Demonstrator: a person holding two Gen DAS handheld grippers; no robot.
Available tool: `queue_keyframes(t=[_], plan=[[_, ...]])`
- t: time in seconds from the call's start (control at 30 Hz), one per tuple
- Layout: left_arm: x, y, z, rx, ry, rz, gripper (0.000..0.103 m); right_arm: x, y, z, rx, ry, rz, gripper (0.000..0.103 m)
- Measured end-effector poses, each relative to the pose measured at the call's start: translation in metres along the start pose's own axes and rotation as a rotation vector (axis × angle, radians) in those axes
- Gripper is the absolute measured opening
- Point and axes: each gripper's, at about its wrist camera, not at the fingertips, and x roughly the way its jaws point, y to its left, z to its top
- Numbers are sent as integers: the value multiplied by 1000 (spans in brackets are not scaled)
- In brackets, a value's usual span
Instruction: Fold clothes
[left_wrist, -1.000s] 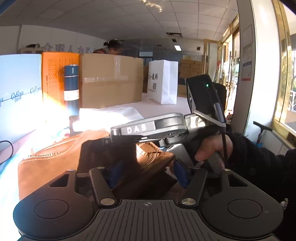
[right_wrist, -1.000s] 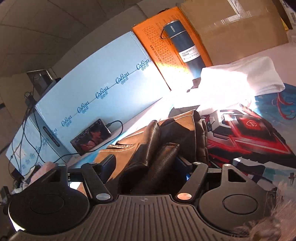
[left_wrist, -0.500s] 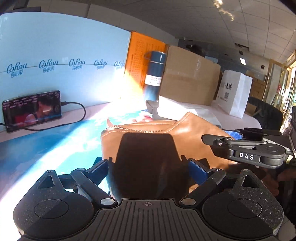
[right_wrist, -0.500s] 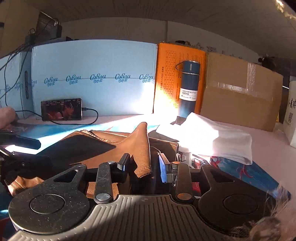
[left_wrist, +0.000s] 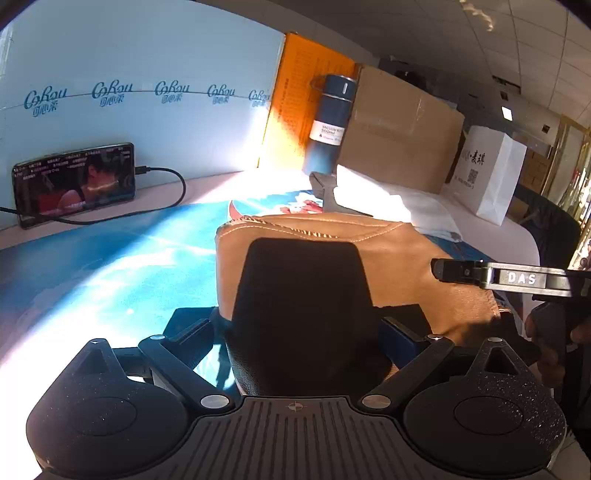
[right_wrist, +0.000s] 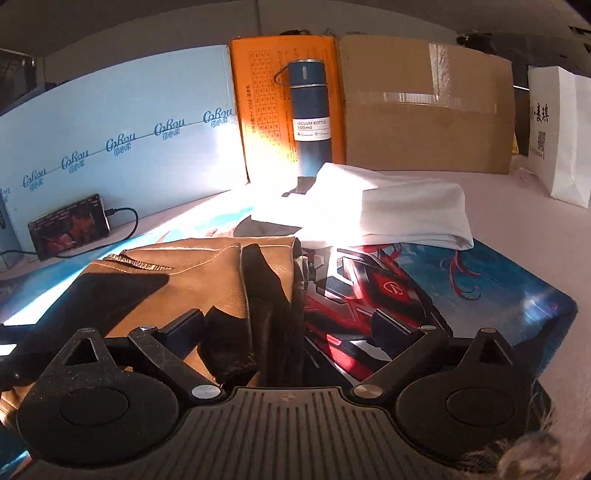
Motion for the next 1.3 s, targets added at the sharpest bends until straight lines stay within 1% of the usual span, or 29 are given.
queue_keyframes(t=[0.07,0.17,0.27,0.37,0.4,0.43,0.5,0.57,0.63,0.7,0.73,0.77,0.87,0.97,1.0,1.07,1.13,1.23,1.3], plan=[[1,1,0,-12,8,-3,98,-12,-14,3,124,-29,12,103],[2,3,0,-30,13,-9,98,-30,-31,3,243,-30,119,103],[3,4,-1,-44,18,-10,99,-41,-47,-2,385,9,165,103],[3,4,-1,-45,17,-6,99,-45,-66,-10,548,105,158,103],[3,4,-1,-44,18,-4,99,-47,-71,-15,601,125,164,103],[3,4,-1,-45,17,-2,100,-51,-76,-20,646,120,188,103],[3,3,-1,-44,17,2,100,-62,-82,-27,707,105,247,103],[3,3,-1,-44,17,4,100,-70,-81,-30,747,124,317,103],[3,4,-1,-46,17,3,100,-75,-76,-32,791,161,398,103],[3,4,-1,-48,17,2,100,-77,-67,-32,806,216,473,103],[3,4,-1,-48,16,2,100,-76,-62,-32,800,250,482,103],[3,4,-1,-48,16,2,100,-75,-56,-31,798,284,486,103],[3,4,-1,-50,15,2,100,-65,-43,-30,831,383,463,103],[2,3,-2,-51,14,1,100,-54,-32,-28,873,435,463,103],[2,3,-2,-49,15,1,100,-50,-28,-27,880,447,451,103],[2,1,-2,-43,15,1,100,-39,-20,-27,906,477,400,103],[2,0,-2,-40,16,-4,100,-32,-12,-27,917,456,373,103],[3,1,-2,-42,21,-6,100,-25,8,-21,855,410,315,103],[3,0,-2,-40,23,-15,100,-25,22,-20,826,356,261,103]])
